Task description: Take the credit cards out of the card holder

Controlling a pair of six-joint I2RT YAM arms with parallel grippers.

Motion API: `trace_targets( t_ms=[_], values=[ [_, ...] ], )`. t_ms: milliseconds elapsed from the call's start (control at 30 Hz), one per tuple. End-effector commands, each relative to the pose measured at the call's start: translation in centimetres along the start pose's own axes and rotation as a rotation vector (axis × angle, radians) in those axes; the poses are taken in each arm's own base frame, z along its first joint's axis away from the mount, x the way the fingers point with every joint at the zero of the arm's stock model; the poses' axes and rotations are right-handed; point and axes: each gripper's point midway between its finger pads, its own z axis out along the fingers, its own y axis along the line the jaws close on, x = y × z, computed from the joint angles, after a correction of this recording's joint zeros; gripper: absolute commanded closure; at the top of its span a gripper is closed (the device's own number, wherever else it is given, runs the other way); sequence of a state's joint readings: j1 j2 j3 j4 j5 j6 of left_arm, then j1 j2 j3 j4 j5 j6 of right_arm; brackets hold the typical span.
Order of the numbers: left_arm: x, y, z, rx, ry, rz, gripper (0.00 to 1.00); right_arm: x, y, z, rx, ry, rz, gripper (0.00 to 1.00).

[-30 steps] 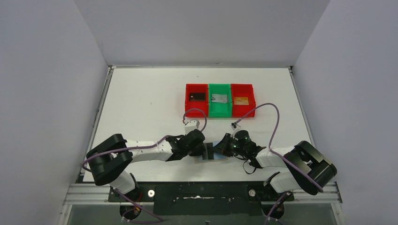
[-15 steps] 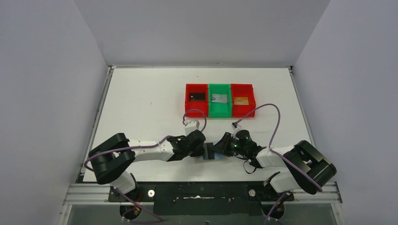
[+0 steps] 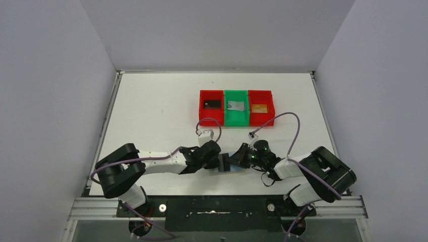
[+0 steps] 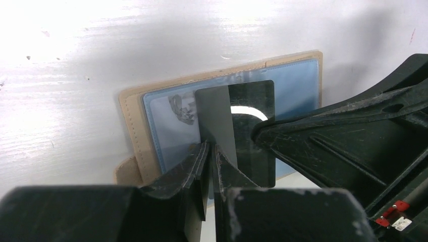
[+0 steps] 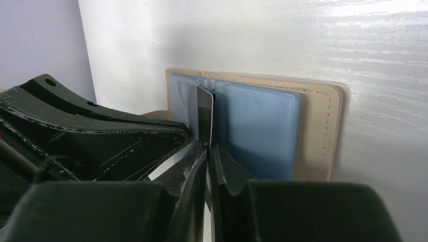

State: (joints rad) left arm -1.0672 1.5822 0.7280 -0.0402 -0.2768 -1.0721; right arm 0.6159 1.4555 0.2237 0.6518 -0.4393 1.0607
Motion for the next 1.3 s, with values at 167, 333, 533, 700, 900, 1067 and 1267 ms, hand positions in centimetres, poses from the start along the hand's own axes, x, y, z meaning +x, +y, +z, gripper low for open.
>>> trace_targets(
  t_ms=[167,333,533,700,900,1067,1267],
  values=[
    [0.6,1.2,-0.9,-0.021,-0.009,0.001,0.92,-2.5,0.8,-1.5,0.037,-0.125,-0.08,1.0],
    [-0.3,0.9,-1.5,0.001,-0.046,0.01,0.92,-3.7,1.2,-3.0,0.065,-0.185,-0.13,1.0],
    [-2.6,-0.9,-3.1,0.071,-0.125,0.026,0.86,-5.5,2.6,-4.8,0.038,-0.295,-0.186,1.0],
    [-4.8,-1.3,-4.6,0.087,-0.186,0.074,0.67,-6.6,4.4,-5.7,0.001,-0.345,-0.279,1.0],
    [-9.1,3.6,-6.8,-0.082,-0.225,0.105,0.5,-7.7,6.5,-6.6,-0.003,-0.434,-0.514,1.0],
    [-13.4,5.1,-11.1,-0.059,-0.329,0.079,0.31,-8.8,8.5,-7.9,-0.026,-0.521,-0.731,1.0],
    [-17.5,8.0,-16.9,-0.181,-0.473,0.073,0.19,-10.3,10.4,-8.8,-0.019,-0.602,-1.038,1.0]
  ],
)
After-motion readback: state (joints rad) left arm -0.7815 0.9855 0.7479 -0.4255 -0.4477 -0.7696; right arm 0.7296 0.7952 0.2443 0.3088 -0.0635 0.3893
